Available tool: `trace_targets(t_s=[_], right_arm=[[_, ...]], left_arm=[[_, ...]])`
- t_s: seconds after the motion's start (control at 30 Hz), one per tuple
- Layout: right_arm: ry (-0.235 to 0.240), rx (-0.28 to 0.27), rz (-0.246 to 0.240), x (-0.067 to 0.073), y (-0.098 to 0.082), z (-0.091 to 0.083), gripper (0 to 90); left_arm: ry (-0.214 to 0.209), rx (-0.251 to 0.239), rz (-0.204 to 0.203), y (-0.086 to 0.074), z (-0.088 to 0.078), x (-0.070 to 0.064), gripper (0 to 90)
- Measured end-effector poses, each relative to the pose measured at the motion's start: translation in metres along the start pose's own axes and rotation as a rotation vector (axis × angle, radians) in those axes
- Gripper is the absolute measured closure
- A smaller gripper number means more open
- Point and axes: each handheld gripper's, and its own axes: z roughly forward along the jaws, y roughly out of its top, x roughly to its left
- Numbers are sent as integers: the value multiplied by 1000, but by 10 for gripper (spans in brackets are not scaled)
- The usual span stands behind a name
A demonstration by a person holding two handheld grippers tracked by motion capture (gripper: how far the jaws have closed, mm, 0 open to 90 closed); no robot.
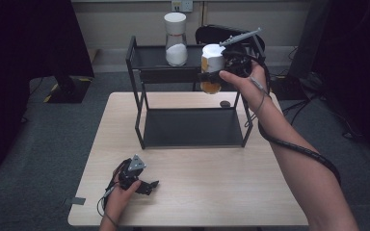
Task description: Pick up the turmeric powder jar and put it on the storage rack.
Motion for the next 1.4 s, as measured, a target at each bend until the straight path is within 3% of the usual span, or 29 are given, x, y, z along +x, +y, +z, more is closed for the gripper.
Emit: trace_targets(t_s=[0.4, 0.67, 1.0, 1.4], right_arm=[[-15, -15, -4, -4, 27, -12, 297], [-19, -11, 8, -7, 46, -11, 297], [-44, -6, 19, -20, 64, 5, 297], [-79, -14, 52, -40, 70, 25, 297]], left_arm=[[0, -1, 0, 0, 0, 0, 0], [1, -1, 0, 0, 0, 0, 0], [0, -1, 0, 0, 0, 0, 0], [-1, -2, -1, 0, 0, 0, 0]])
